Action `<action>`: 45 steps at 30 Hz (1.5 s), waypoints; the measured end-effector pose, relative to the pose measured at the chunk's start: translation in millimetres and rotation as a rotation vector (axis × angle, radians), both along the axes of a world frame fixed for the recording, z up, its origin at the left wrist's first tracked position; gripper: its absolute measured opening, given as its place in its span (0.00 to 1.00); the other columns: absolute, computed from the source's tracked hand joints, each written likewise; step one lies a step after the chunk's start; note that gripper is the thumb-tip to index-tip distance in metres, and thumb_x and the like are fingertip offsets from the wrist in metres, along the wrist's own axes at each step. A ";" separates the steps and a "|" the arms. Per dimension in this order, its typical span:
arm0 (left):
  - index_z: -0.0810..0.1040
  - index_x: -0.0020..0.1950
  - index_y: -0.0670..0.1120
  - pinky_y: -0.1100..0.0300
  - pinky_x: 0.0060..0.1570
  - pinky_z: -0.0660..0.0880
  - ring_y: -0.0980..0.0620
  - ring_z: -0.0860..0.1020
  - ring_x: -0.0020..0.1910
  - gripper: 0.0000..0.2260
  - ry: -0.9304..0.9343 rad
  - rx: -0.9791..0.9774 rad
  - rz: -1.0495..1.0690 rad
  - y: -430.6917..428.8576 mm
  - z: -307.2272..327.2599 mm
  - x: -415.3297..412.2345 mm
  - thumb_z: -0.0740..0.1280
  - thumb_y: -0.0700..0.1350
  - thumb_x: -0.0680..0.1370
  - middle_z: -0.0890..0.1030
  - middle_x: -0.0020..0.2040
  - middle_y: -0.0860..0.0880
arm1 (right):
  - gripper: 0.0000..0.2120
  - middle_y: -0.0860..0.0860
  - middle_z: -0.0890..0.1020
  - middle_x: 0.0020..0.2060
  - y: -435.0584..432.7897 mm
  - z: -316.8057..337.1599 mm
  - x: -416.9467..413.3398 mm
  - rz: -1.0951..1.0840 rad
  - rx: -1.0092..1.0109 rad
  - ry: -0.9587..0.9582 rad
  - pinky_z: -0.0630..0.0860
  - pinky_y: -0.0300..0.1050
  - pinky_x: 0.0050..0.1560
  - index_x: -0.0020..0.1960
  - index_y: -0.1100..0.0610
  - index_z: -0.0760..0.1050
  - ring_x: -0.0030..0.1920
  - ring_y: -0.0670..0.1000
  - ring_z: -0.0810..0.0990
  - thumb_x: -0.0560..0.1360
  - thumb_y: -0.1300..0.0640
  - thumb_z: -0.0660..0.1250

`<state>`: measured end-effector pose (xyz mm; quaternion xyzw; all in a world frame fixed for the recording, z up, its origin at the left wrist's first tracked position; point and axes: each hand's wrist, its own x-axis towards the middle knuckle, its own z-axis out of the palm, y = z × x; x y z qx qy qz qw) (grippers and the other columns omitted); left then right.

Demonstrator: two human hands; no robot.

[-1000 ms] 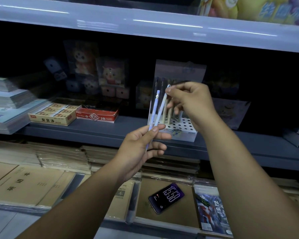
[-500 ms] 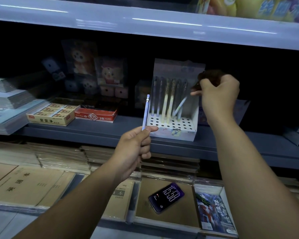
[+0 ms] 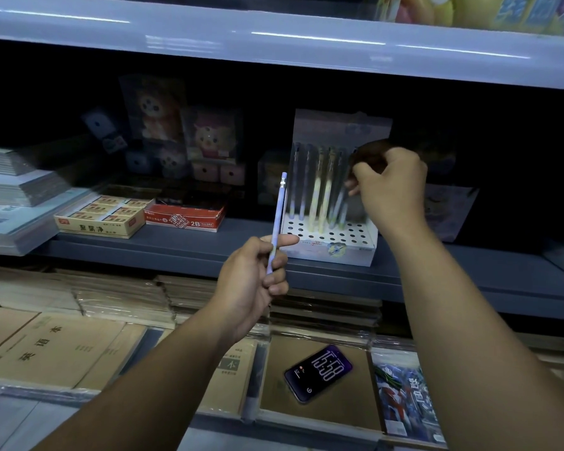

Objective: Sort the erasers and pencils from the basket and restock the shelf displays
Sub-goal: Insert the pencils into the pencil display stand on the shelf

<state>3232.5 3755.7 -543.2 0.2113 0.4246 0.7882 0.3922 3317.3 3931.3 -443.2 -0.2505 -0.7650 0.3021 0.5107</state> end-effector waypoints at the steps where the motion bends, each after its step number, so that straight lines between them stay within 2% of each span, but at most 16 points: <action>1: 0.80 0.59 0.37 0.62 0.28 0.60 0.55 0.60 0.28 0.16 -0.009 0.015 0.013 1.1 -0.3 0.0 0.55 0.41 0.82 0.68 0.35 0.49 | 0.07 0.56 0.83 0.32 -1.0 -0.8 -1.1 -0.006 0.008 -0.025 0.84 0.52 0.37 0.41 0.60 0.82 0.31 0.52 0.84 0.75 0.66 0.66; 3: 0.82 0.56 0.37 0.62 0.28 0.64 0.55 0.64 0.29 0.14 -0.027 0.036 0.045 2.5 -0.4 0.0 0.58 0.39 0.82 0.71 0.37 0.48 | 0.07 0.55 0.83 0.34 -3.3 -2.8 -3.8 -0.017 0.028 -0.063 0.83 0.52 0.40 0.42 0.58 0.82 0.36 0.55 0.84 0.75 0.65 0.66; 5: 0.83 0.57 0.36 0.61 0.31 0.69 0.54 0.68 0.32 0.13 -0.021 0.041 0.069 3.0 -0.3 -0.4 0.60 0.38 0.82 0.74 0.37 0.48 | 0.07 0.57 0.83 0.38 -4.7 -4.1 -6.1 -0.029 0.049 -0.073 0.82 0.54 0.44 0.45 0.61 0.84 0.40 0.57 0.83 0.75 0.65 0.66; 8: 0.85 0.58 0.39 0.60 0.40 0.77 0.54 0.74 0.37 0.11 0.048 -0.006 0.085 0.8 -0.3 -1.5 0.63 0.38 0.83 0.79 0.39 0.48 | 0.08 0.57 0.83 0.40 -5.1 -4.4 -8.2 -0.055 0.074 -0.088 0.81 0.53 0.46 0.47 0.63 0.84 0.41 0.56 0.82 0.75 0.65 0.66; 11: 0.85 0.60 0.42 0.59 0.48 0.80 0.54 0.78 0.40 0.10 0.112 -0.034 0.085 -1.8 -1.4 -1.5 0.67 0.38 0.81 0.82 0.44 0.47 | 0.08 0.56 0.84 0.41 -5.9 -4.2 -7.9 -0.076 0.087 -0.082 0.81 0.51 0.47 0.48 0.62 0.85 0.42 0.54 0.82 0.75 0.65 0.67; 15: 0.84 0.60 0.40 0.56 0.52 0.81 0.51 0.83 0.44 0.11 0.129 -0.045 0.143 -2.1 -0.4 0.2 0.71 0.37 0.78 0.86 0.49 0.43 | 0.05 0.56 0.83 0.34 -6.6 -6.4 -6.3 -0.053 0.057 -0.035 0.82 0.51 0.41 0.45 0.58 0.82 0.35 0.53 0.83 0.73 0.63 0.67; 17: 0.84 0.60 0.40 0.54 0.54 0.81 0.49 0.84 0.46 0.12 0.139 -0.054 0.167 -2.0 -0.2 -0.1 0.72 0.37 0.77 0.86 0.51 0.41 | 0.05 0.57 0.83 0.36 -7.7 -6.6 -5.5 -0.036 0.058 0.022 0.81 0.52 0.41 0.47 0.54 0.78 0.37 0.56 0.83 0.72 0.60 0.68; 19: 0.84 0.59 0.40 0.51 0.57 0.81 0.48 0.84 0.47 0.12 0.150 -0.063 0.179 -2.2 -0.1 0.1 0.74 0.38 0.75 0.86 0.51 0.41 | 0.02 0.55 0.82 0.35 -10.3 -3.0 -3.6 -0.025 0.101 0.045 0.80 0.51 0.41 0.45 0.55 0.77 0.37 0.56 0.82 0.73 0.59 0.69; 22: 0.84 0.58 0.40 0.48 0.60 0.80 0.50 0.84 0.47 0.16 0.166 -0.062 0.171 -1.9 1.4 1.4 0.76 0.40 0.71 0.87 0.51 0.42 | 0.06 0.56 0.82 0.30 -20.0 4.8 -1.0 0.178 -0.005 0.033 0.76 0.47 0.30 0.42 0.58 0.80 0.28 0.54 0.80 0.76 0.58 0.72; 25: 0.84 0.57 0.40 0.47 0.61 0.79 0.50 0.84 0.48 0.18 0.178 -0.058 0.163 -0.9 2.8 4.4 0.76 0.42 0.68 0.87 0.50 0.42 | 0.05 0.60 0.84 0.35 -30.4 10.1 0.2 0.430 -0.188 0.031 0.73 0.45 0.26 0.45 0.61 0.82 0.28 0.58 0.80 0.77 0.59 0.73; 29: 0.84 0.56 0.41 0.47 0.61 0.79 0.49 0.84 0.49 0.18 0.190 -0.072 0.168 -0.5 3.7 5.5 0.77 0.43 0.66 0.87 0.50 0.43 | 0.04 0.60 0.85 0.39 -36.4 10.7 -0.6 0.541 -0.298 0.036 0.74 0.42 0.25 0.48 0.65 0.82 0.29 0.53 0.82 0.76 0.63 0.73; 32: 0.85 0.55 0.42 0.48 0.61 0.79 0.48 0.84 0.48 0.17 0.173 -0.056 0.168 0.9 4.5 5.5 0.77 0.42 0.67 0.87 0.50 0.42 | 0.04 0.57 0.85 0.36 -36.0 9.4 -2.5 0.555 -0.335 0.048 0.74 0.42 0.26 0.48 0.65 0.82 0.30 0.53 0.81 0.76 0.64 0.73; 36: 0.84 0.55 0.42 0.50 0.58 0.79 0.48 0.83 0.47 0.18 0.186 -0.056 0.193 4.2 4.8 5.6 0.78 0.43 0.66 0.87 0.49 0.42 | 0.08 0.59 0.85 0.38 -36.3 9.0 -7.1 0.562 -0.368 0.075 0.74 0.42 0.26 0.50 0.68 0.81 0.31 0.55 0.81 0.75 0.63 0.75; 39: 0.84 0.55 0.43 0.52 0.56 0.77 0.50 0.82 0.44 0.19 0.217 -0.057 0.205 6.4 2.2 4.6 0.80 0.43 0.65 0.85 0.44 0.45 | 0.12 0.59 0.85 0.37 -36.2 7.6 -11.0 0.543 -0.353 0.062 0.74 0.43 0.25 0.50 0.70 0.80 0.30 0.55 0.81 0.73 0.62 0.76; 42: 0.83 0.54 0.43 0.53 0.55 0.77 0.51 0.81 0.44 0.19 0.256 -0.047 0.210 6.5 0.7 3.6 0.80 0.43 0.65 0.83 0.40 0.49 | 0.14 0.58 0.83 0.34 -34.6 5.1 -13.2 0.511 -0.333 0.027 0.74 0.42 0.24 0.51 0.71 0.78 0.28 0.54 0.81 0.73 0.63 0.77; 45: 0.83 0.53 0.43 0.55 0.52 0.77 0.51 0.81 0.44 0.18 0.260 -0.034 0.213 6.8 0.0 3.3 0.80 0.43 0.65 0.84 0.42 0.47 | 0.11 0.58 0.82 0.29 -33.9 4.9 -12.7 0.517 -0.323 0.013 0.75 0.42 0.25 0.49 0.71 0.79 0.27 0.57 0.80 0.74 0.63 0.75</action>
